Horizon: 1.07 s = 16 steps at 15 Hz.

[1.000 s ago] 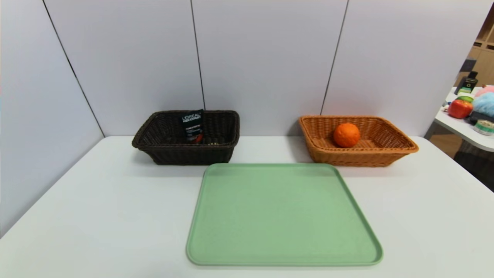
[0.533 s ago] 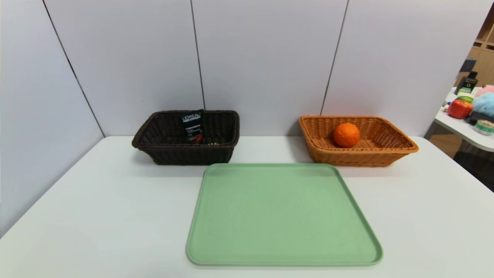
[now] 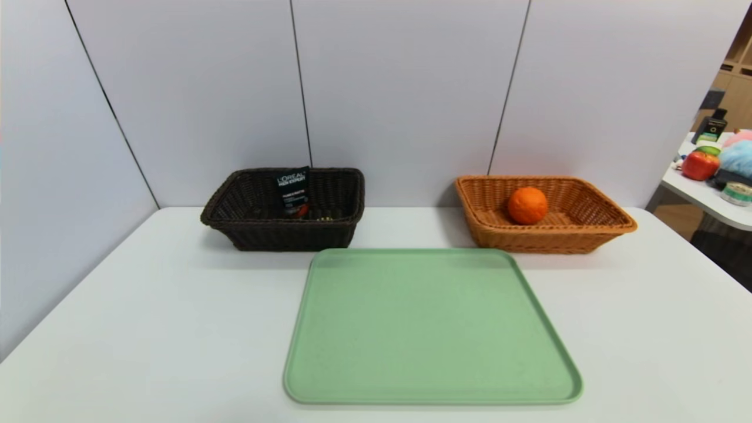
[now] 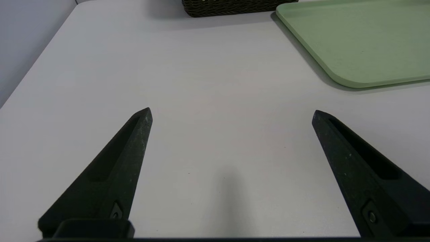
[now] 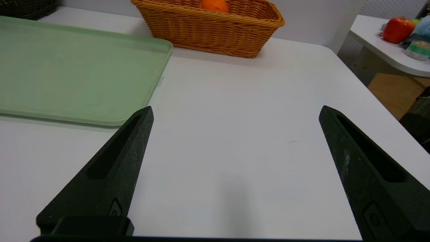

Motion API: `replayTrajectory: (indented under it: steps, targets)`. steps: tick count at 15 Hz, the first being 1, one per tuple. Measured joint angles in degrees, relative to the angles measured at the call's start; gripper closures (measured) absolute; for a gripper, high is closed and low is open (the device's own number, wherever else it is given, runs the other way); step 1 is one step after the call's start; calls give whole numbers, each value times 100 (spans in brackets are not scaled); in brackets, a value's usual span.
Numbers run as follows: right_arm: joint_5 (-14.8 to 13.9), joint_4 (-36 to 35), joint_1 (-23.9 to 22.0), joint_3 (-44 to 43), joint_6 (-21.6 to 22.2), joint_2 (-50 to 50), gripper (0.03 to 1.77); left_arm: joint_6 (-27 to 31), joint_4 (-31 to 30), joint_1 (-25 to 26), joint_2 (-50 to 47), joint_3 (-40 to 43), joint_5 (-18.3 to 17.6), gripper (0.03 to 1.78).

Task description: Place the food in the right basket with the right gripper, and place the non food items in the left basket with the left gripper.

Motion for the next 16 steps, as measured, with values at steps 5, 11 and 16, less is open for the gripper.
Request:
replayTrajectory:
  steps: [5, 11, 16]
  targets:
    - [99, 55, 9, 88, 195, -2, 10, -218, 2, 0, -7, 9, 96, 12]
    - [171, 48, 9, 90, 144, -2, 10, -108, -154, 9, -10, 130, 833, 12]
    - [130, 55, 9, 93, 199, -2, 10, -38, -165, 9, -10, 238, 855, 12]
